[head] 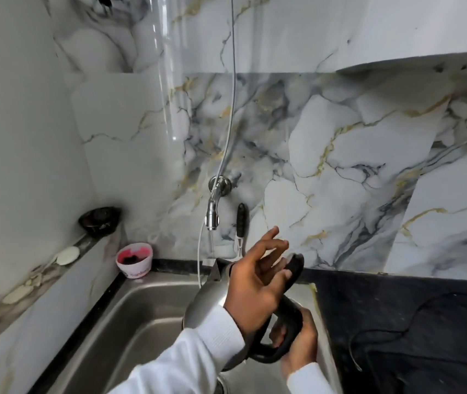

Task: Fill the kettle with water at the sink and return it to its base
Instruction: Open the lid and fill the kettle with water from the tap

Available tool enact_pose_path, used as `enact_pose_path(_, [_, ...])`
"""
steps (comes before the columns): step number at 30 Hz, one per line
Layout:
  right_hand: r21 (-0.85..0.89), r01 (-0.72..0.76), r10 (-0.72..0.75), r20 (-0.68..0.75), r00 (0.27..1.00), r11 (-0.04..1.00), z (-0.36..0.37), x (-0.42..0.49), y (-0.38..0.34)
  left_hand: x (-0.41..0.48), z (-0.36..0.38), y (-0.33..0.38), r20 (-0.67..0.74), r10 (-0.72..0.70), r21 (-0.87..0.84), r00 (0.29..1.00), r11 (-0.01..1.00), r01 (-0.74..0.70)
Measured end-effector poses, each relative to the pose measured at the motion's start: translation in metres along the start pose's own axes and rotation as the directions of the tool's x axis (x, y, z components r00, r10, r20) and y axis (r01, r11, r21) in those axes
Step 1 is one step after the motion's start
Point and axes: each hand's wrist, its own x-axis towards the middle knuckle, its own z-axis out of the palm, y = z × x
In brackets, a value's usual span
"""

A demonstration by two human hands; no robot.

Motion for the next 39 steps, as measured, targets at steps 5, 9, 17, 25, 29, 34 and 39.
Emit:
enact_pose_path(5, [-0.014,0.012,-0.011,0.048,0.999,1.0,0.017,0.028,0.004,0.053,-0.061,-0.005,-0.129,0.03,-0.018,0.991,0.999,-0.033])
enact_pose_path(9, [-0.009,-0.011,0.012,0.055,0.998,1.0,0.033,0.06,0.01,0.107,-0.123,-0.026,-0.401,0.107,0.372,0.91,0.927,0.055])
enact_pose_path(17, [-0.076,-0.057,0.064,0.088,0.994,0.995,0.068,0.116,0.024,0.145,-0.17,-0.078,-0.24,-0.239,0.468,0.941,0.821,0.328])
enact_pose_path(25, [-0.084,-0.05,0.059,0.112,0.992,0.995,0.084,0.135,0.039,0.166,-0.184,-0.082,-0.156,-0.3,0.389,0.941,0.857,0.337])
enact_pose_path(29, [-0.085,-0.036,0.046,0.124,0.991,0.996,0.091,0.137,0.042,0.171,-0.184,-0.081,-0.133,-0.3,0.459,0.945,0.826,0.327])
enact_pose_path(34, [-0.088,-0.024,0.036,0.14,0.989,0.996,0.095,0.135,0.04,0.177,-0.183,-0.085,-0.133,-0.287,0.543,0.949,0.779,0.312])
enact_pose_path(39, [-0.083,-0.036,0.047,0.139,0.989,0.996,0.096,0.134,0.039,0.18,-0.186,-0.091,-0.117,-0.278,0.58,0.954,0.76,0.293])
